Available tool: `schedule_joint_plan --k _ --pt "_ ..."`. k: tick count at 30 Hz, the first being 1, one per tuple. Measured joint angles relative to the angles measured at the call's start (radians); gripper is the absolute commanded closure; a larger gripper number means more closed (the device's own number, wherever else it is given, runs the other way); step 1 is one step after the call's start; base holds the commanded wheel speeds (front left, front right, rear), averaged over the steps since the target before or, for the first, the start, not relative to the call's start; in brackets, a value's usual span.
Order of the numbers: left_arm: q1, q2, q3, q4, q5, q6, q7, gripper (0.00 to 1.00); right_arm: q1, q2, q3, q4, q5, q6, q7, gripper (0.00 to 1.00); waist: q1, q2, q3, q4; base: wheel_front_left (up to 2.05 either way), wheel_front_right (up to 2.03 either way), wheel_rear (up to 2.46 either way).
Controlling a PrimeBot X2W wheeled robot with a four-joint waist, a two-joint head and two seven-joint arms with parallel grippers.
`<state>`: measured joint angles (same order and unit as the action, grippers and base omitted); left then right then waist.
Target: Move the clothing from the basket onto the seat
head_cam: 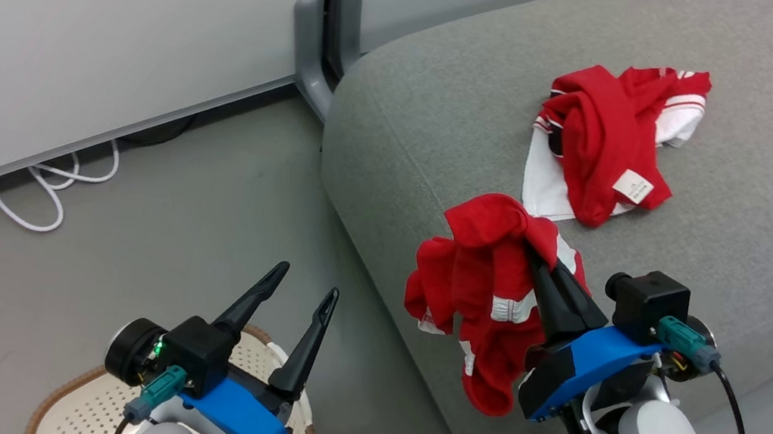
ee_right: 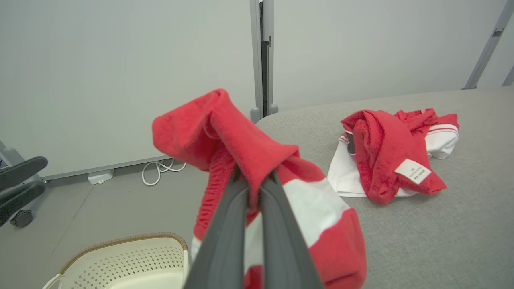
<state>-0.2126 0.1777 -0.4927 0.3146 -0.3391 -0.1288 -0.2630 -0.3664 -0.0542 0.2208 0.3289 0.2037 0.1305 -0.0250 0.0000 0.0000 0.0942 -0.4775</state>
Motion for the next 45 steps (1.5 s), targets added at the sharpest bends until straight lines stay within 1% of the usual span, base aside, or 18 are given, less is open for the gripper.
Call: schedule_joint_plan --k 4,8,17,24,28,32,39,42,45 --pt "-0.001 0.002 0.006 0.0 0.001 0.0 0.0 0.0 0.0 0.001 0.001 0.001 0.004 0.0 -0.005 1.0 0.0 0.0 0.011 -0.05 0.0 0.0 0.0" --pt "-0.018 0.004 -0.01 0.002 0.003 0.0 0.0 0.0 0.004 0.001 -0.02 -0.003 0.004 0.0 -0.012 1.0 0.0 0.0 0.029 -0.07 0.0 0.0 0.0" --pt "-0.031 0.015 -0.033 0.008 -0.01 0.0 0.0 0.0 0.016 0.002 -0.032 -0.013 0.001 0.0 -0.013 1.0 0.0 0.0 0.033 -0.073 0.0 0.0 0.0" --pt "-0.03 0.016 -0.008 0.003 -0.006 0.0 0.0 0.0 0.009 0.002 -0.026 -0.007 0.011 0.0 -0.009 1.0 0.0 0.0 0.037 -0.069 0.0 0.0 0.0" --pt "-0.03 0.019 -0.012 -0.006 0.005 0.0 0.0 0.0 -0.043 -0.002 -0.064 -0.005 0.012 0.0 0.007 1.0 0.0 0.0 0.056 -0.055 0.0 0.0 0.0" --pt "-0.059 0.041 -0.024 -0.026 0.015 0.0 0.0 0.0 -0.191 -0.059 -0.138 -0.022 0.027 0.0 0.038 1.0 0.0 0.0 0.107 -0.029 0.0 0.0 0.0" --pt "-0.133 0.087 -0.037 -0.073 0.035 0.0 0.0 0.0 -0.454 -0.189 -0.303 -0.023 0.044 0.0 0.087 1.0 0.0002 0.0 0.217 0.018 0.0 0.0 0.0" --pt "-0.17 0.106 -0.038 -0.099 0.049 0.0 0.0 0.0 -0.545 -0.252 -0.387 -0.008 0.041 0.0 0.088 1.0 0.0002 0.0 0.273 0.043 0.0 0.0 0.0" --pt "-0.203 0.121 -0.043 -0.119 0.062 0.0 0.0 0.0 -0.601 -0.305 -0.483 0.019 0.026 0.0 0.059 1.0 0.0002 0.0 0.332 0.072 0.0 0.0 0.0"
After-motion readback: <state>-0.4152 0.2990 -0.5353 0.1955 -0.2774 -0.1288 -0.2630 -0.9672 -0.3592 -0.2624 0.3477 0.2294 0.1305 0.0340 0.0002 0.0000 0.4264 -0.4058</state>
